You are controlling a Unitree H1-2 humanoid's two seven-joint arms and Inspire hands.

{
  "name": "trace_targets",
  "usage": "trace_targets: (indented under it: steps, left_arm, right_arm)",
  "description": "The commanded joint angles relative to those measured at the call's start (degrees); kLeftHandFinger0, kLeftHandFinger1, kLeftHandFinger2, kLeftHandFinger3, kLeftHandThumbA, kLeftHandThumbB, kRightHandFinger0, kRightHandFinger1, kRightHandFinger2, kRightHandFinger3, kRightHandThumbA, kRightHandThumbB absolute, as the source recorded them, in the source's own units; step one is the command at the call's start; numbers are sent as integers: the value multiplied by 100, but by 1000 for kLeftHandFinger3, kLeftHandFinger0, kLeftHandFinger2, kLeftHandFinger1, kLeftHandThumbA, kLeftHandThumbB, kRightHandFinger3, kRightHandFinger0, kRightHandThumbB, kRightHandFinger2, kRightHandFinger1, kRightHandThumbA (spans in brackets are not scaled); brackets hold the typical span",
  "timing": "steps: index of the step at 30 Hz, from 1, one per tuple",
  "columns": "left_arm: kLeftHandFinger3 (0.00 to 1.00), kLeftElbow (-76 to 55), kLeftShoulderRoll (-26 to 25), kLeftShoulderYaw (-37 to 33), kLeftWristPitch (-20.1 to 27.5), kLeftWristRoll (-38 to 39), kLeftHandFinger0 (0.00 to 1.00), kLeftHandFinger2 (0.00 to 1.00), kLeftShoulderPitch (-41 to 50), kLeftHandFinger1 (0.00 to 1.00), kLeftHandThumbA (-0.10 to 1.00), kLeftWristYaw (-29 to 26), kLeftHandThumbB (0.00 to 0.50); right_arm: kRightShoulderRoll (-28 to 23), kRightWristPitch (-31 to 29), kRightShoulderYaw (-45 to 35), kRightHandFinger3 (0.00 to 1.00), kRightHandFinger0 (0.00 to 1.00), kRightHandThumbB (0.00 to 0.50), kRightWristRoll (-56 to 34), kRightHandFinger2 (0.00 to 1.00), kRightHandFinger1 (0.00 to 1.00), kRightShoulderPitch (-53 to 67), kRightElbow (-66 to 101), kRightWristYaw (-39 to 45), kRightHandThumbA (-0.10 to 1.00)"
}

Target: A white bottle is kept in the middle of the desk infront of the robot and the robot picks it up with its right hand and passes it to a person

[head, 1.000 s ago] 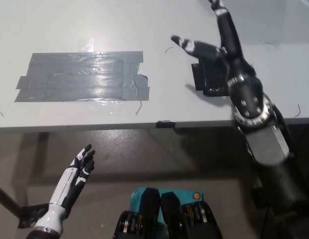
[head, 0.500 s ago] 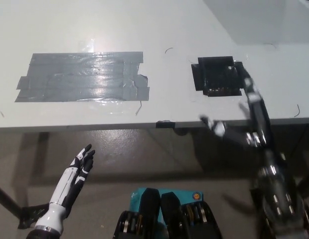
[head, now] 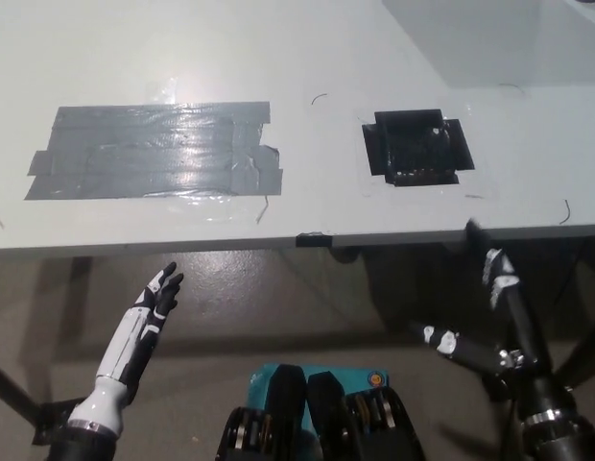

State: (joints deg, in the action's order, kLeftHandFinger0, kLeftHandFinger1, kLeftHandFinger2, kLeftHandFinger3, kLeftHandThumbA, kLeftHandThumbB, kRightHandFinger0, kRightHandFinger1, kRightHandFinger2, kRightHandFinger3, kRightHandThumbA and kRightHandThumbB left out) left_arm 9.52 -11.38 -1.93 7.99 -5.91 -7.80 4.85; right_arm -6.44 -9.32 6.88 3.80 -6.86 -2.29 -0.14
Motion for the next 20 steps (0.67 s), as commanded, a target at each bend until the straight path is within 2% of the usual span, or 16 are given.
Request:
trace_targets:
  steps: [1, 3, 8, 20]
  left_arm:
    - [1000, -23, -13, 89, 191, -53, 1000, 1000, -60, 1000, 1000, -150, 192]
    - [1000, -38, 11, 108, 185, -1, 1000, 1000, -40, 1000, 1000, -136, 181]
    - [1000, -25, 6, 84, 233, -54, 1000, 1000, 14, 1000, 1000, -137, 175]
    - [1000, -140, 52, 71, 156, -47, 1000, 1000, 220, 1000, 977, -105, 182]
  right_arm:
    - [-20, -549, 1, 1000, 1000, 314, -296, 1000, 1000, -308, -612, 354, 1000]
    - [-36, -650, 48, 1000, 1000, 263, -252, 1000, 1000, -333, -864, 427, 1000]
    - [-34, -745, 93, 1000, 1000, 287, -189, 1000, 1000, -285, -1119, 513, 1000]
    - [-69, -751, 119, 1000, 1000, 268, -143, 1000, 1000, -72, -1156, 704, 1000]
